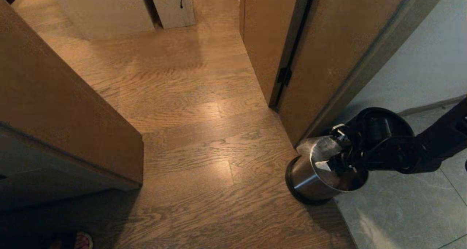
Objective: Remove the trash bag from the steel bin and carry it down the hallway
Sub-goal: Pick up the trash bag
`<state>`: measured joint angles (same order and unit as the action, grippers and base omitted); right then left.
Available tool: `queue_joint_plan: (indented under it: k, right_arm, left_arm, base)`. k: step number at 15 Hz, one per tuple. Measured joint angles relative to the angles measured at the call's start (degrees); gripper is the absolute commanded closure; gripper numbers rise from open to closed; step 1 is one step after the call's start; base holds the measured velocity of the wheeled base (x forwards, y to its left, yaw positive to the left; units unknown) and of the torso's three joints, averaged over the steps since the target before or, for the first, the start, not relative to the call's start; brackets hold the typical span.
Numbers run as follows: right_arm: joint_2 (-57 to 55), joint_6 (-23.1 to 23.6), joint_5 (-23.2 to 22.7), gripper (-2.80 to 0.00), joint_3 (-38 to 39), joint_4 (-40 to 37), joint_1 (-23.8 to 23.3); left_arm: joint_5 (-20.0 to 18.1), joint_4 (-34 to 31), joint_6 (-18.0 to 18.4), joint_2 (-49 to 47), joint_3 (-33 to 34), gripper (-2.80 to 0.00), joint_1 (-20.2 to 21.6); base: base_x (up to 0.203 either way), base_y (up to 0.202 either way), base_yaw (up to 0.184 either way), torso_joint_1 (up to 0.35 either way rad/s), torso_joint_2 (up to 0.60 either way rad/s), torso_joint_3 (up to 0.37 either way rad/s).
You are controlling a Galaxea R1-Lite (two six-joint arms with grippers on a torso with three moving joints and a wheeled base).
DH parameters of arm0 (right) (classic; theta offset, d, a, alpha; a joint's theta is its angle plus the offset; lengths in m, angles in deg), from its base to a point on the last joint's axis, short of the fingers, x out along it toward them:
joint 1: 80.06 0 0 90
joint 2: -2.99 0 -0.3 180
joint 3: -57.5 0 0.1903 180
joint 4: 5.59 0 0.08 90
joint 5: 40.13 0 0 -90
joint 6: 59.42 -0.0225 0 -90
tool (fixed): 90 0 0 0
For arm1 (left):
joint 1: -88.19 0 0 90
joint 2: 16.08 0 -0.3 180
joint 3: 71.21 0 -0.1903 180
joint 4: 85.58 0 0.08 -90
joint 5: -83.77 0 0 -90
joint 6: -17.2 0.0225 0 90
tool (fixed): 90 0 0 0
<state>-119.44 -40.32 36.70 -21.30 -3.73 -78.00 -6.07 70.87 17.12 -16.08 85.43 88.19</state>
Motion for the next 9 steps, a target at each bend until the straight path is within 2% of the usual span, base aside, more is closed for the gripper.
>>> queue_joint_plan:
  k: [6,9]
  right_arm:
    - [0.0,0.3,0.3,-2.8,-0.7,3.1,-0.5]
    - [-0.7,2.2,0.4,-2.8,-2.1,3.1,-1.8]
  left_arm:
    - [0.0,0.0,0.0,0.0,0.0,0.0,0.0]
    - [0.0,0.0,0.0,0.0,0.0,0.0,0.0]
  base:
    - [0.0,0.0,0.0,0.0,0.0,0.0]
    - [0.0,0.0,0.0,0.0,0.0,0.0]
